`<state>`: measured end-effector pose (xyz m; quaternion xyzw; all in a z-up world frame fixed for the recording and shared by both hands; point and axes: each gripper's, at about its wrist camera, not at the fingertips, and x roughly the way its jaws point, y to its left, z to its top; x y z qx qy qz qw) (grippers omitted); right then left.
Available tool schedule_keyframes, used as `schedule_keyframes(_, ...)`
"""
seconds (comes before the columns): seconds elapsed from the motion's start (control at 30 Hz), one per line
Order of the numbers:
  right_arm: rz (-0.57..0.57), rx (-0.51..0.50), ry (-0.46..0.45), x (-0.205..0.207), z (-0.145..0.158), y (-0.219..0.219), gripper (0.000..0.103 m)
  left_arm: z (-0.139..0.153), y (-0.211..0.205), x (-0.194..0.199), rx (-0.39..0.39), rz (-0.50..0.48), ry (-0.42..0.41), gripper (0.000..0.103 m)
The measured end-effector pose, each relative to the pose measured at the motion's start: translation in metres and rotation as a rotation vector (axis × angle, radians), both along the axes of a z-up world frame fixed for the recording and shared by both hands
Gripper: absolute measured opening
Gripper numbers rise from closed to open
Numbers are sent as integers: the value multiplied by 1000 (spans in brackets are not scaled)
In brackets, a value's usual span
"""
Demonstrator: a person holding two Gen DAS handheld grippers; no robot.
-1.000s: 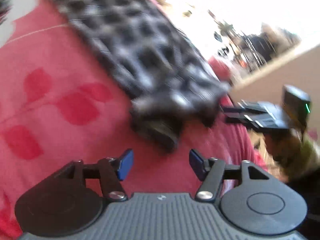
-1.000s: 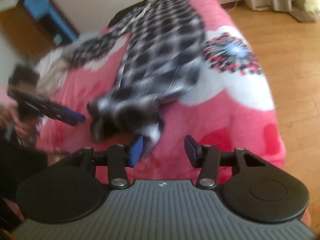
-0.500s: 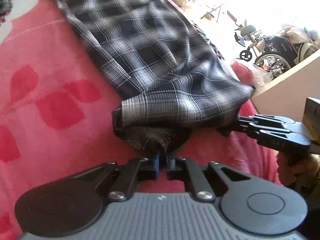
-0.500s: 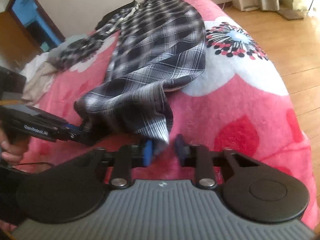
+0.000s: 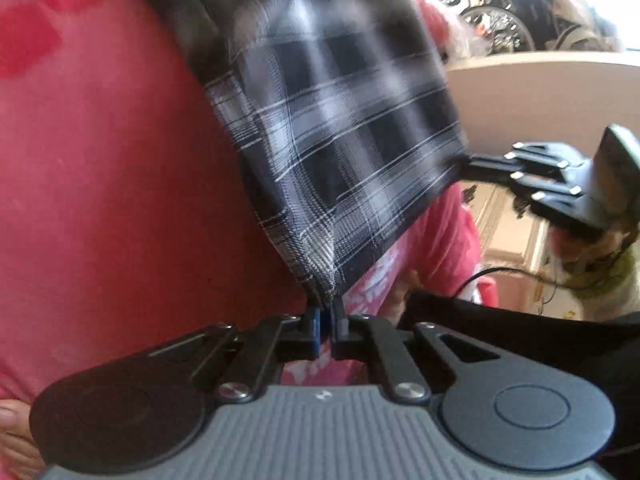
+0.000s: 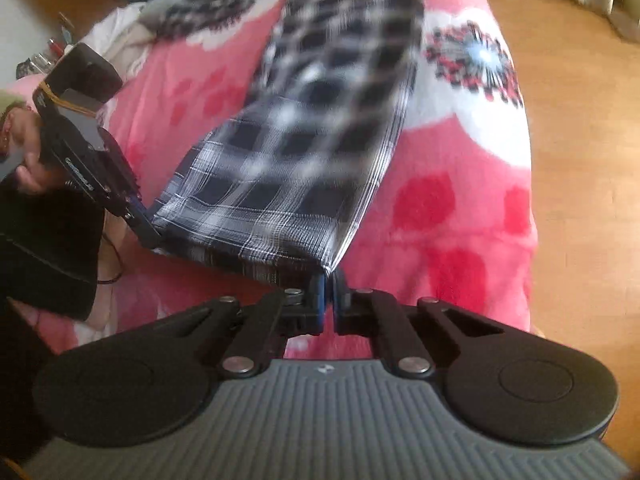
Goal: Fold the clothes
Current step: 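Lift the pants leg with both grippers and fold it over the other leg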
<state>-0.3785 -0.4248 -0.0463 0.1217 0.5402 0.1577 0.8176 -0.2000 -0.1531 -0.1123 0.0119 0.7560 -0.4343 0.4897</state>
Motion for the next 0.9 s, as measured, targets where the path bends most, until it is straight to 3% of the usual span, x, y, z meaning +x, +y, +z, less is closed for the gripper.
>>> schedule_keyframes(0.17, -51, 3, 87, -3, -11, -11, 0, -16, -14, -10, 66, -55, -48, 5)
schedule_keyframes(0.33, -103, 14, 166, -6, -22, -22, 5, -24, -5, -5, 75, -15, -30, 5)
schedule_keyframes(0.4, -129, 54, 156, -5, -28, -21, 6, -23, -1, -7, 70, -12, -37, 5)
schedule_keyframes(0.5, -168, 113, 140, -5, -35, -20, 22, -22, 1, -9, 73, -6, -41, 5)
schedule_keyframes(0.7, -245, 233, 109, -3, -51, -18, 25, -21, 7, -7, 72, 23, -32, 7)
schedule_keyframes(0.77, -179, 210, 62, -3, -44, 0, 25, -20, 9, -5, 73, 37, -27, 8)
schedule_keyframes(0.9, -3, 53, -13, -4, -31, 44, 25, -25, 9, -7, 79, 45, -19, 8)
